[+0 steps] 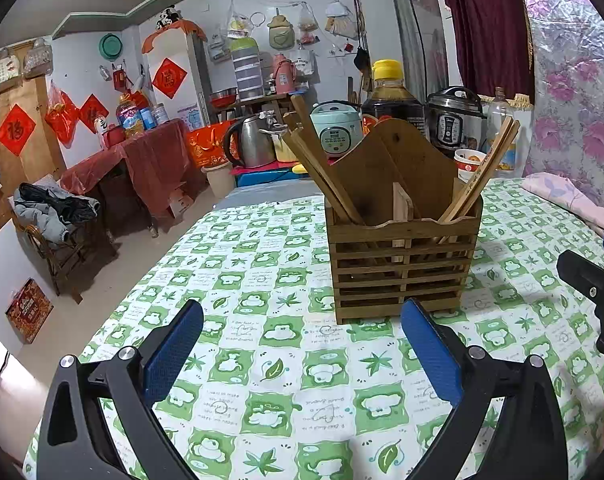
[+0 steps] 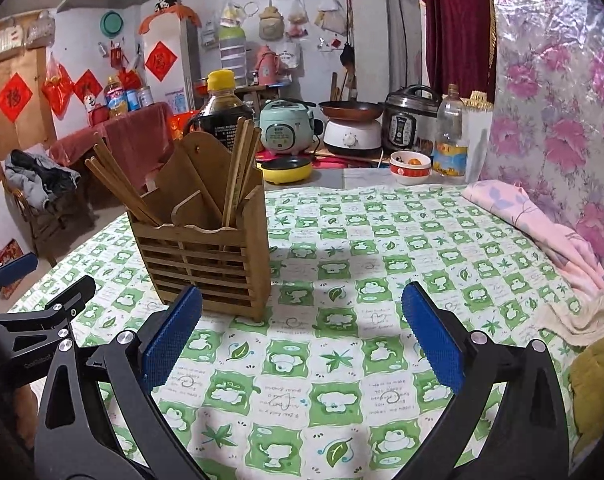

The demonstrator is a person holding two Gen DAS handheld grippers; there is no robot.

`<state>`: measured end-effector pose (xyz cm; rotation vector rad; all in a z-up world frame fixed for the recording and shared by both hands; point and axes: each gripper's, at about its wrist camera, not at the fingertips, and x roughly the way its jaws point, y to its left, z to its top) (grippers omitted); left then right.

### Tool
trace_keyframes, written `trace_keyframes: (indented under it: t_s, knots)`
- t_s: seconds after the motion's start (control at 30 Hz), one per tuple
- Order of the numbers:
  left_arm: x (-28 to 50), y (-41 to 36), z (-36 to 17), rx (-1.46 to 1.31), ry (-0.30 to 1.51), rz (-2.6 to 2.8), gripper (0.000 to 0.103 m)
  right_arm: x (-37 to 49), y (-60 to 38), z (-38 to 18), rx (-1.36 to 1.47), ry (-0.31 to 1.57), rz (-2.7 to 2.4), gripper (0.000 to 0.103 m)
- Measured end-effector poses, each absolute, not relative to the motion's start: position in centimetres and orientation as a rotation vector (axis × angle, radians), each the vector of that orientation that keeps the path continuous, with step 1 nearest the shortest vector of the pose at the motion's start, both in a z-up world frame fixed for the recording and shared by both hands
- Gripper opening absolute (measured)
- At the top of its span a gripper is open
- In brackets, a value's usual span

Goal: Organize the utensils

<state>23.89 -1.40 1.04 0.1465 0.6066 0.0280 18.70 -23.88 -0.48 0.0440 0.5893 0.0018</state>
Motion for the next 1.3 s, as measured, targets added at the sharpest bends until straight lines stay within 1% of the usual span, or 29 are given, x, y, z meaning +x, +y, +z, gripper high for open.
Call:
trace_keyframes:
  t_s: [0.53,0.7,1.3]
  knots:
    - [23.8,-0.9,0.4,0.123,0.658,0.038,0.097,18.4,-23.1,-1.5,0.021,0.632,0.034,0.097]
    - [23.4,-1.1,0.7,0.132,0.64,0.038,0.097,18.1,-23.1,-1.1,0.009,0.609,0.027,0.097]
    - [22.5,-1.6,1.2,0.146,0.59,0.029,0.097,18.1,-23.4,-1.0,0.036,0.616,0.033,0.097]
